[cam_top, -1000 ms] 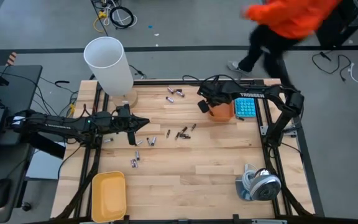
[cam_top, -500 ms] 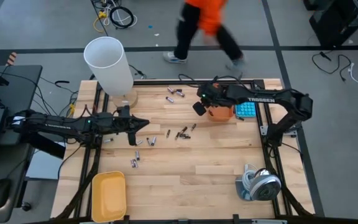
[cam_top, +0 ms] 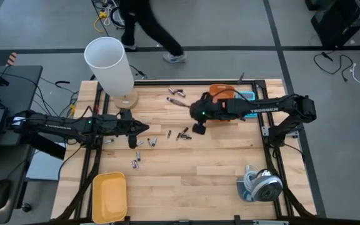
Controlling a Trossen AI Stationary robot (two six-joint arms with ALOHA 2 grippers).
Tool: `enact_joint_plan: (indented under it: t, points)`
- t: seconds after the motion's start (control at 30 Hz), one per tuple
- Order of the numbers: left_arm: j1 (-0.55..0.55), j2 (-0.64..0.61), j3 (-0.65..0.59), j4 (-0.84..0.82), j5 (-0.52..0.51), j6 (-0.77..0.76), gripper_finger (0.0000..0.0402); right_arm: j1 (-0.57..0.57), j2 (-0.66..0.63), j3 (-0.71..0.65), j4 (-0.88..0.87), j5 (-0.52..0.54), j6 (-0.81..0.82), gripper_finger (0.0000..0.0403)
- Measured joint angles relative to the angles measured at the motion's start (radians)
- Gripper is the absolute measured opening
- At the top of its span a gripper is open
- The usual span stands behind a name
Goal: Sort batteries
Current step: Put the black battery into the orange bin
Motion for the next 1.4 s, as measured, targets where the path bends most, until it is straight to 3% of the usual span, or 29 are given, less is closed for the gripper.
enact_joint_plan:
  t: [0.17,0.43,0.77,0.9,1.03,1.4]
  points:
    - [0.0,0.0,0.0,-0.01,0.003,-0.001,0.003,0.056,0.001,0.0,0.006,-0.142,-0.161,0.0057]
    - [0.0,0.0,0.0,-0.009,0.003,0.001,0.003,0.103,0.001,-0.073,0.154,-0.241,-0.165,0.0057]
    - [0.0,0.0,0.0,-0.008,0.002,0.002,0.003,0.128,0.002,-0.301,0.5,-0.239,-0.081,0.0082]
    - [0.0,0.0,0.0,-0.008,-0.001,0.003,0.003,0.133,0.002,-0.364,0.598,-0.185,-0.073,0.009]
    - [0.0,0.0,0.0,-0.008,-0.003,0.003,0.003,0.131,0.002,-0.405,0.613,-0.139,-0.073,0.0091]
    - [0.0,0.0,0.0,-0.007,-0.024,0.006,0.003,0.131,0.002,-0.466,0.659,-0.136,0.008,0.009]
